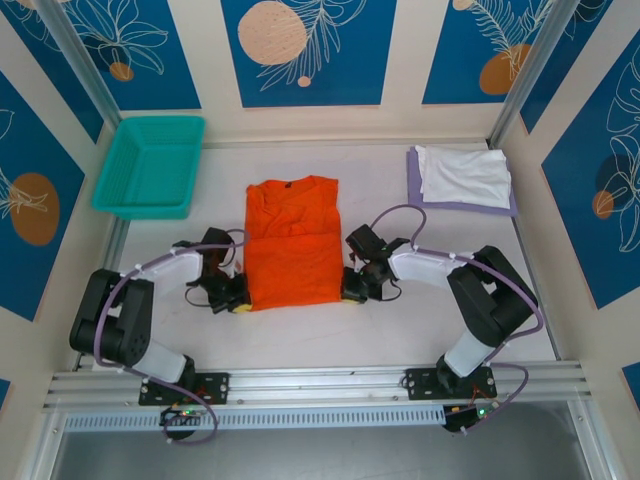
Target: Fold and stack the t-shirts
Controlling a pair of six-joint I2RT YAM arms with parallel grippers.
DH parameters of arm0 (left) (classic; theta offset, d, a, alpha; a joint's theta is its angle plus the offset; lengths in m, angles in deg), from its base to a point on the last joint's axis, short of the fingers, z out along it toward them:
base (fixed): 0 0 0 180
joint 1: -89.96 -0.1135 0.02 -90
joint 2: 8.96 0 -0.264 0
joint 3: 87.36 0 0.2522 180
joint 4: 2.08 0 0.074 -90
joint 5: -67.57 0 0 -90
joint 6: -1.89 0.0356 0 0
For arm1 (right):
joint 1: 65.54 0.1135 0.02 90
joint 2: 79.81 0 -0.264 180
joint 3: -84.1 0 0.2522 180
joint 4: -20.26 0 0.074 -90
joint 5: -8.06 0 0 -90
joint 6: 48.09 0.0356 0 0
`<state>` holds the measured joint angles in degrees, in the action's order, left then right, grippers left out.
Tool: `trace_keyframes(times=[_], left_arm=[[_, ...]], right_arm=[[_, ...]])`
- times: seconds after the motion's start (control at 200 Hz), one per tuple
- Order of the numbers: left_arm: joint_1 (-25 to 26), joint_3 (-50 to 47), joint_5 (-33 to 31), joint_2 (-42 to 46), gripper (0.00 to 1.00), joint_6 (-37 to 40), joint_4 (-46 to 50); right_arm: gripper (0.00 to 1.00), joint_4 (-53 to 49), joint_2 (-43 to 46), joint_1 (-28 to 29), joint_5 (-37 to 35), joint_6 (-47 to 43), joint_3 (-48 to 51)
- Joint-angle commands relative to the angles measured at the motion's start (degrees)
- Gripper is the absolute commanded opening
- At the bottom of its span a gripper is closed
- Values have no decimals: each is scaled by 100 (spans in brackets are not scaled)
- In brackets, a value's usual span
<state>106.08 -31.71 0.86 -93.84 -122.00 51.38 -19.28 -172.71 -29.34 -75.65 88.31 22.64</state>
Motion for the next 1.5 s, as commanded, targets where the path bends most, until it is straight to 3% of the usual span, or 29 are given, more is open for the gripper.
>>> trace_keyframes(times=[0.0,0.24,0.32,0.445,0.605,0.895,1.165,1.32,1.495], left_arm=[[155,-107,-17,383,0,124,462],[973,-156,695,762,0,-141,1150],[996,0,882,980,0,-57,1487],[1009,-131,1810,1378,0,-366,1304],[888,295,1734,1690,0,-451,1428],[535,2194,1804,839,0,-254,1340],[206,3476,1571,-348,0,-499,723],[54,4406,1209,-1275,0,-706,589],[-132,5475,647,-2522,0,-936,761]], right_arm=[[0,-341,367,36,258,-34,314],[0,-783,1823,574,732,453,1243],[0,-1053,2465,661,852,594,1442],[0,-1411,3545,668,949,937,1602],[0,-1723,4107,588,921,1069,1433],[0,-1738,3439,-143,1078,635,245],[0,-1570,2373,-947,1050,993,-881],[0,-1936,1172,-1563,998,1289,-1883],[0,-2137,-697,-2040,1090,1022,-3218]])
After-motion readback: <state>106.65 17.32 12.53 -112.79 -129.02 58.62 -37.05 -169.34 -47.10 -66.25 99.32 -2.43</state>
